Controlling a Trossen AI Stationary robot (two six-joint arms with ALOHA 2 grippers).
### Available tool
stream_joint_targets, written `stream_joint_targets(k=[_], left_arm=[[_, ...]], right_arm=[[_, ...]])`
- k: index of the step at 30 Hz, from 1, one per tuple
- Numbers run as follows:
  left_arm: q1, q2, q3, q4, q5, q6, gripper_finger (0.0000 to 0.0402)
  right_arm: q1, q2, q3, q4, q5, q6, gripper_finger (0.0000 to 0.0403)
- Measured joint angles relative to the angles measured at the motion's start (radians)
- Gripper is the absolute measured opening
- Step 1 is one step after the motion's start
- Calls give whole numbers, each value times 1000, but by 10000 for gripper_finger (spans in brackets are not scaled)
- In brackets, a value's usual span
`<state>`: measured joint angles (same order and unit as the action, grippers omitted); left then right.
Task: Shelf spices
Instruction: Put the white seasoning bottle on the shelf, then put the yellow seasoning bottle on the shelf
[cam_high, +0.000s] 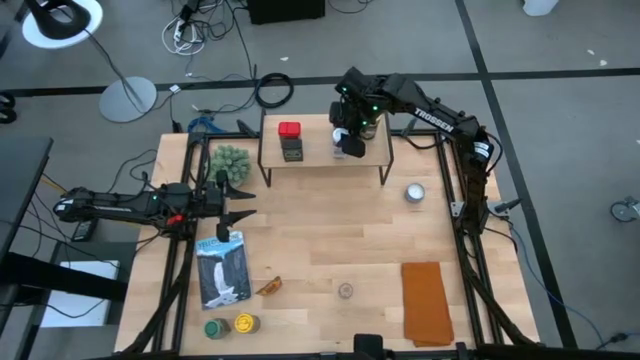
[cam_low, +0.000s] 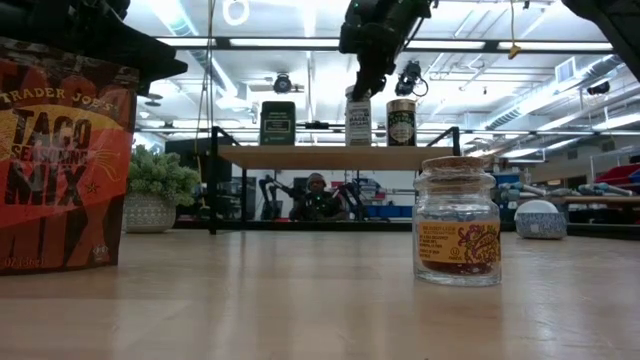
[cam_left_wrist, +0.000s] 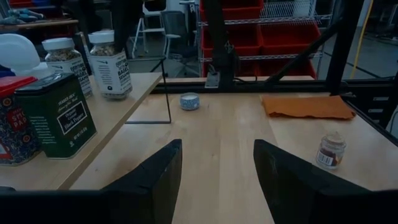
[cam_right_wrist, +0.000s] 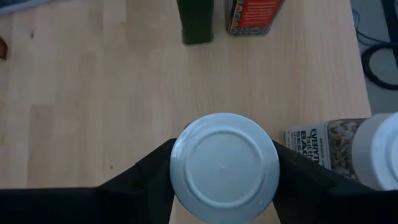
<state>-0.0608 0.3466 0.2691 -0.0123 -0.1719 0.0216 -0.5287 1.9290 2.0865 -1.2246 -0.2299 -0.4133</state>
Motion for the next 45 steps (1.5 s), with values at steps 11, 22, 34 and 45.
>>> stream_joint_targets(k=[11,22,34,45], left_arm=[[0,0,0,0,0,0,204],[0,0,0,0,0,0,204],[0,0,0,0,0,0,204],[0,0,0,0,0,0,204]], right_arm=[[-5,-1,0,5,1,9,251],[-6,-1,0,7,3,10,244],[-9,-12,112,-17,31,25,244],[30,-13,192,-198,225,137,216]])
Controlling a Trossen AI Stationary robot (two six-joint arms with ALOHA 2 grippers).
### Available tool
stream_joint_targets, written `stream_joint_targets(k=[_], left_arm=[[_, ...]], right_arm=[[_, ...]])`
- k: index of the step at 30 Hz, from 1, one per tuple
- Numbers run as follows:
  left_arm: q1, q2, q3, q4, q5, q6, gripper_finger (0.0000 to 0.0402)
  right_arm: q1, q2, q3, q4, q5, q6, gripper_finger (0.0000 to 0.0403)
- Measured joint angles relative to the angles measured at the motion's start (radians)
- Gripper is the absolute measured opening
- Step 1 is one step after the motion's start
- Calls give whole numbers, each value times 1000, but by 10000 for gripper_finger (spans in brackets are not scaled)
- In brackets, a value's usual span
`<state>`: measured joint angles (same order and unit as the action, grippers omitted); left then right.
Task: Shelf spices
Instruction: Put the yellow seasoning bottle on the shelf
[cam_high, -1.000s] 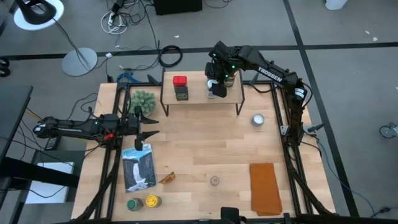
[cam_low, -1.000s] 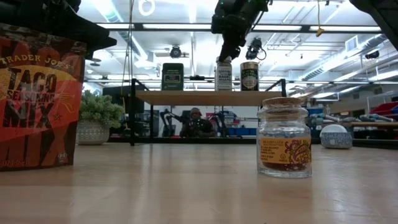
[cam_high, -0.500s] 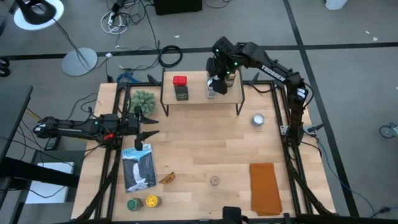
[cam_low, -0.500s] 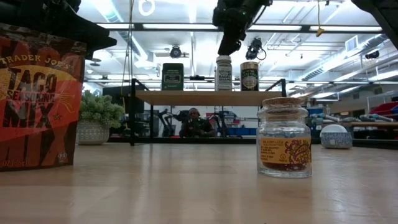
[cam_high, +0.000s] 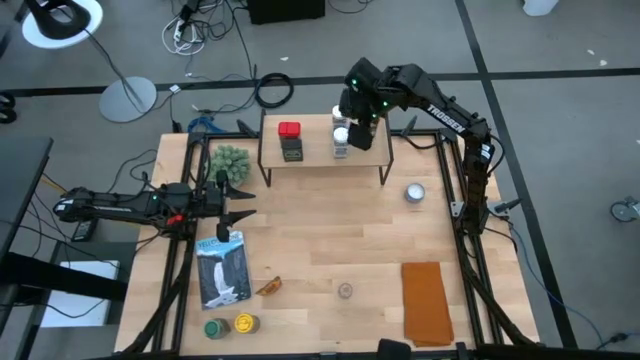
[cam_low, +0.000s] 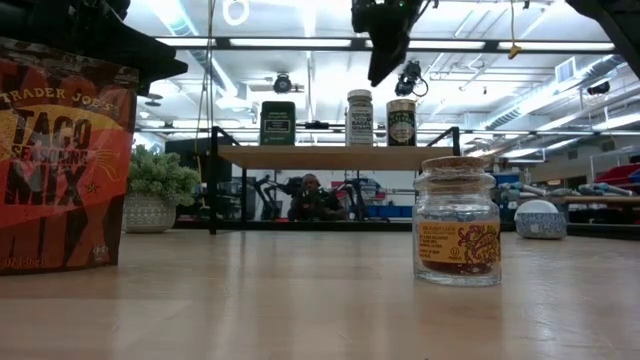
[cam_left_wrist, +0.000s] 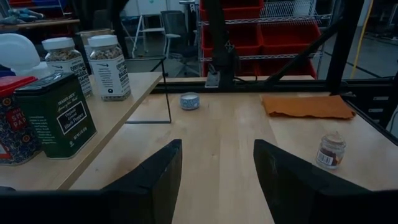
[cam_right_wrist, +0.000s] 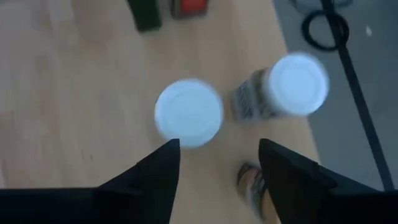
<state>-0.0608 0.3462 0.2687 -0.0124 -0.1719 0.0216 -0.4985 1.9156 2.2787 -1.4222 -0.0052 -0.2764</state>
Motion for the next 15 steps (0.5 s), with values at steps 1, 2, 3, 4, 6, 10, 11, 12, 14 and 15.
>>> stream_joint_targets(k=[1,2,3,4,6,10,11,12,14,15], left_arm=[[0,0,0,0,0,0,204],[0,0,0,0,0,0,204],[0,0,0,0,0,0,204],[0,0,0,0,0,0,204],[0,0,0,0,0,0,204],[0,0,0,0,0,0,204],[0,0,0,0,0,0,204],[0,0,0,0,0,0,204],[0,0,0,0,0,0,204],[0,0,0,0,0,0,204]], right_arm=[[11,0,0,-19,11,13,207],[22,0,0,-35,17,28,195],[34,0,0,-49,21,37,181],[47,0,0,-63,22,42,165],[79,-3,0,-85,30,49,126],[152,-28,0,-119,61,76,36],[170,-36,0,-127,61,83,19],[189,-43,0,-136,59,93,10],[229,-57,-4,-148,59,128,12],[249,-68,-15,-145,62,140,13]])
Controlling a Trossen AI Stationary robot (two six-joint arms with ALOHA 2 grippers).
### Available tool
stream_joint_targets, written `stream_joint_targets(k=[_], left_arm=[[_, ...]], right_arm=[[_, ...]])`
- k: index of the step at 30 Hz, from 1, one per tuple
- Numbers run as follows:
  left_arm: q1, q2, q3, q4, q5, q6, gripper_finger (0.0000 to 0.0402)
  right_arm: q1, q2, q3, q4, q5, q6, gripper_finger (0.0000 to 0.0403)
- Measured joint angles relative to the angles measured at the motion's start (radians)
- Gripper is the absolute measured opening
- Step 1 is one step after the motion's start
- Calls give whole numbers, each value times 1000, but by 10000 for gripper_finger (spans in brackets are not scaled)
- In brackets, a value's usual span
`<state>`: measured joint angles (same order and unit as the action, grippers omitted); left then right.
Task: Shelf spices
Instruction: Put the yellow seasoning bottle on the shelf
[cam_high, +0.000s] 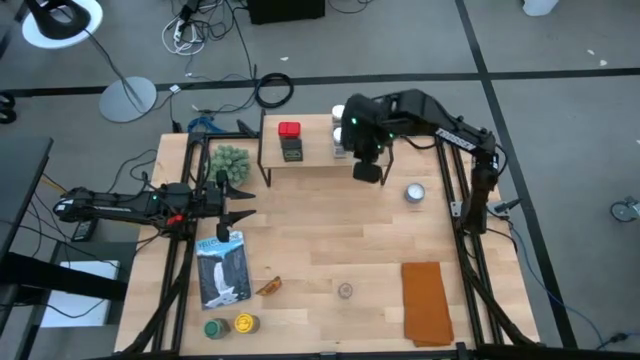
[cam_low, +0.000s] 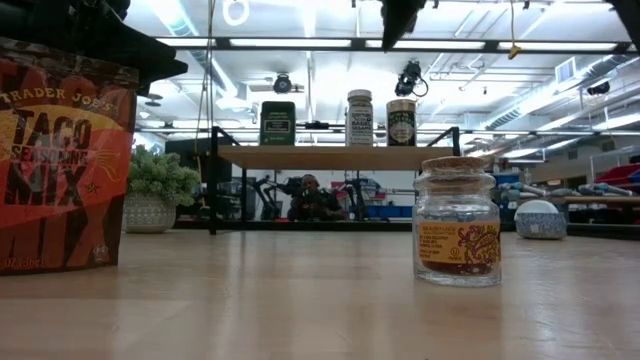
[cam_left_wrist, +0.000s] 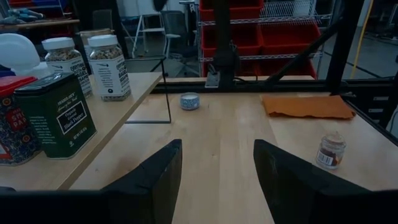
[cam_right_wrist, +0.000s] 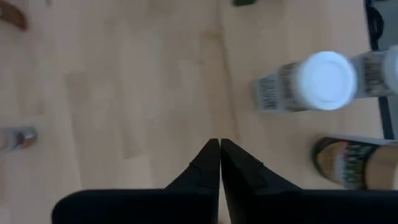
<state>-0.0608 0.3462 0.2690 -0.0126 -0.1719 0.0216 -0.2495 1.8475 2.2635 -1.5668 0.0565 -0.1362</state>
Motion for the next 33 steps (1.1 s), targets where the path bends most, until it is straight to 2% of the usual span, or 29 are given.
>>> stream_joint_targets(k=[3,6,13,18,26,33], left_arm=[[0,0,0,0,0,0,204],[0,0,0,0,0,0,204],[0,0,0,1,0,0,204],[0,0,0,1,0,0,204],[0,0,0,83,-10,-1,204],[-2,0,15,107,-16,-94,204]], right_arm=[[56,-52,-73,27,14,28,5],[107,-124,-209,121,30,80,4],[224,-336,-669,500,36,242,3],[304,-435,-944,728,119,393,2],[438,-475,-1286,1151,156,585,2],[545,-475,-1469,1432,317,704,1]])
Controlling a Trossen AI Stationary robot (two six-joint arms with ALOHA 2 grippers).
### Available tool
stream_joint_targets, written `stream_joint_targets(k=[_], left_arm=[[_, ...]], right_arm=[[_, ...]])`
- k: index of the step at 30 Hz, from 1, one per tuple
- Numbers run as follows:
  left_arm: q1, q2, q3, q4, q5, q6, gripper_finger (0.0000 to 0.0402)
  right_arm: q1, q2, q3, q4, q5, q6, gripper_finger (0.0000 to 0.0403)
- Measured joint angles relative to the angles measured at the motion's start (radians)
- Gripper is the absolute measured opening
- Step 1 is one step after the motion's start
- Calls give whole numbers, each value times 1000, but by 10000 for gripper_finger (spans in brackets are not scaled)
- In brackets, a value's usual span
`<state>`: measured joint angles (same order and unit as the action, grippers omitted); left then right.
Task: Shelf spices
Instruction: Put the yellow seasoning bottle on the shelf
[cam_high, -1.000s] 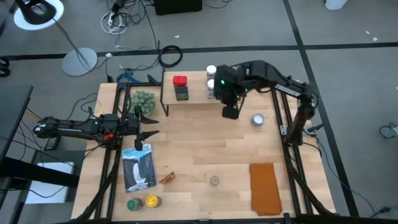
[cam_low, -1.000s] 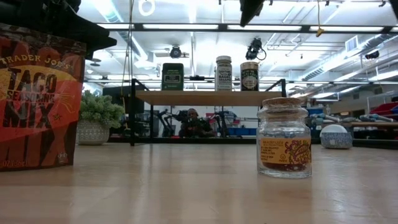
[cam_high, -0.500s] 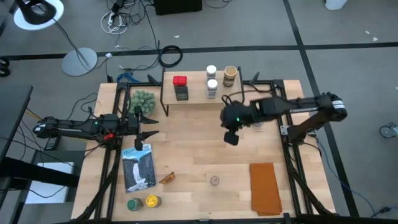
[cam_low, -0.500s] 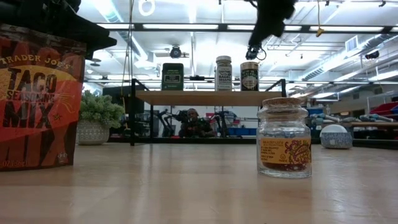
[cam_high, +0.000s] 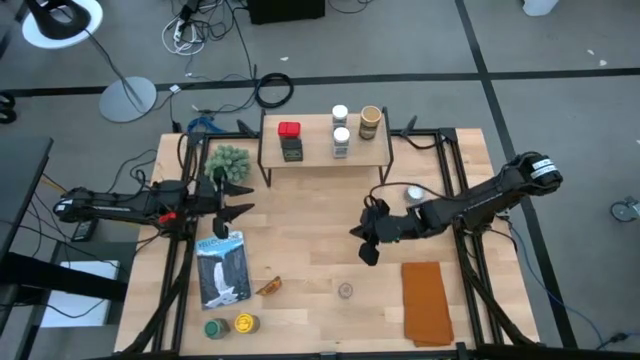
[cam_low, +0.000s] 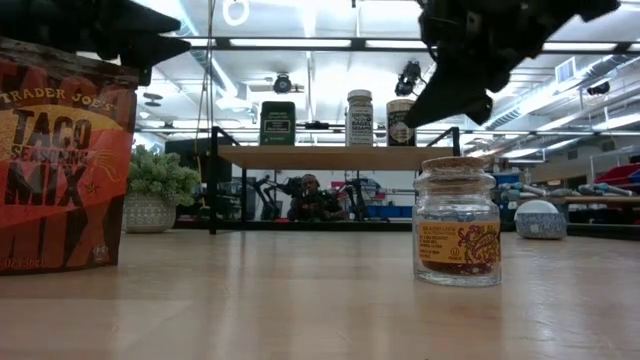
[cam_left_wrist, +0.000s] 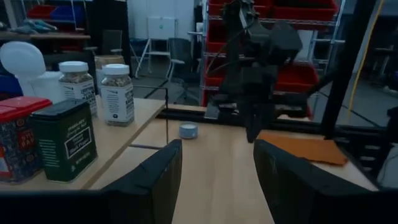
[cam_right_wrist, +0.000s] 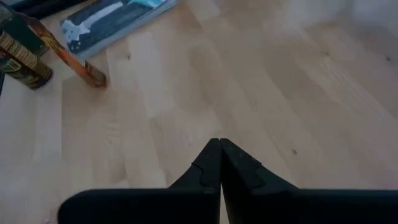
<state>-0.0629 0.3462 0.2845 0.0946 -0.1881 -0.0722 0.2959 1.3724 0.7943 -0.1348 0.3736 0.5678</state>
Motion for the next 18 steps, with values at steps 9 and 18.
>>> stream_joint_targets(k=[9,18], left_arm=[[-133,136,191,-276,-25,-122,188],[-336,445,487,-610,-161,-314,177]], right_arm=[[137,5,-59,57,141,159,1],[231,41,-60,124,213,201,2]])
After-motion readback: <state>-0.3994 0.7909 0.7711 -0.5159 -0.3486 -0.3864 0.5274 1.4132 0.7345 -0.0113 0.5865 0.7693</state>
